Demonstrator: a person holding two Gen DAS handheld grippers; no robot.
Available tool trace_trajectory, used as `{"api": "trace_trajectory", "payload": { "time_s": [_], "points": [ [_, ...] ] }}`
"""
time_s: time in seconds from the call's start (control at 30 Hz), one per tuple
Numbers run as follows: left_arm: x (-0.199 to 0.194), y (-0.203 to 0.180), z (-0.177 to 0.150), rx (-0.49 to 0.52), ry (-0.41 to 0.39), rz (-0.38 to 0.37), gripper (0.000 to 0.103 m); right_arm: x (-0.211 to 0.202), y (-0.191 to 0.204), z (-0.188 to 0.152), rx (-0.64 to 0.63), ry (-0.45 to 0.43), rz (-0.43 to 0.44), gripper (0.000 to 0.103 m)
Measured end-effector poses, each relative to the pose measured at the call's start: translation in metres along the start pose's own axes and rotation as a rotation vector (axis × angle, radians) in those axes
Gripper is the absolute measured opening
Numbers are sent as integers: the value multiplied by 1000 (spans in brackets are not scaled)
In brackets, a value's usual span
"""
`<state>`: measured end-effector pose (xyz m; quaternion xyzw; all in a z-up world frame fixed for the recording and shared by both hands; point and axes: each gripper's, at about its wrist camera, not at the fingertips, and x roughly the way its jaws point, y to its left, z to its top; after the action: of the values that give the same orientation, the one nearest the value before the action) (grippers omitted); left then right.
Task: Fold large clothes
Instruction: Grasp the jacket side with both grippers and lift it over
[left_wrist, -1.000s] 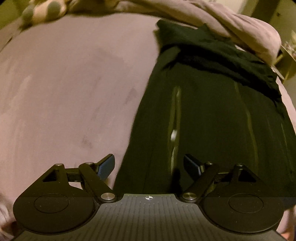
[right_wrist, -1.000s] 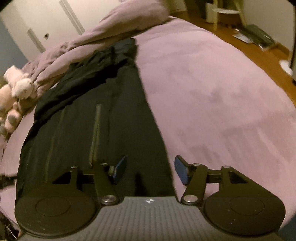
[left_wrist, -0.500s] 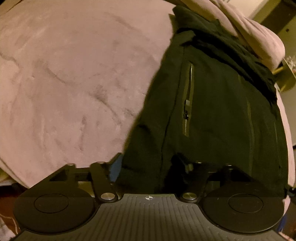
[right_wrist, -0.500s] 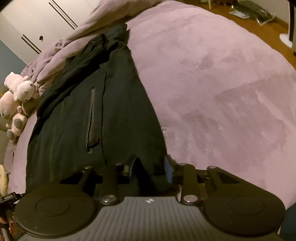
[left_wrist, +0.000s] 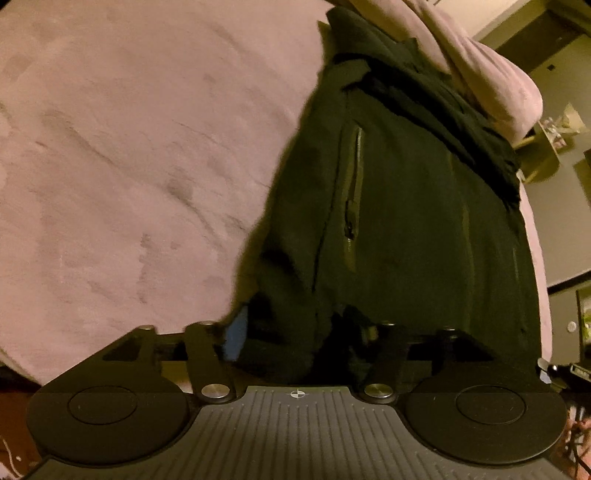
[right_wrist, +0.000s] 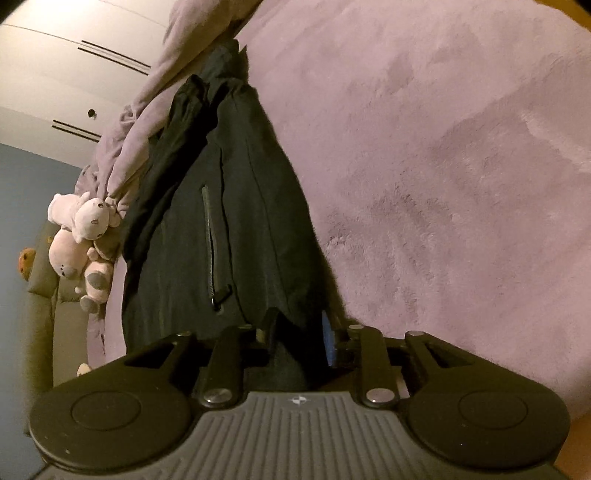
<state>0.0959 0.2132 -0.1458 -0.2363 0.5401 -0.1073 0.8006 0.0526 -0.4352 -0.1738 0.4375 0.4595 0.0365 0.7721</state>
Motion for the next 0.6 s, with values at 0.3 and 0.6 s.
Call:
{"api": "trace_trajectory", "payload": {
  "time_s": [0.3,0.6],
  "points": [
    [13,-9,6,77,54,11,61,17,4,3,-36,72,-18,35],
    [-13,-34,29,39,28,-116,28,15,31,4,-33,78,119,20]
  ]
}}
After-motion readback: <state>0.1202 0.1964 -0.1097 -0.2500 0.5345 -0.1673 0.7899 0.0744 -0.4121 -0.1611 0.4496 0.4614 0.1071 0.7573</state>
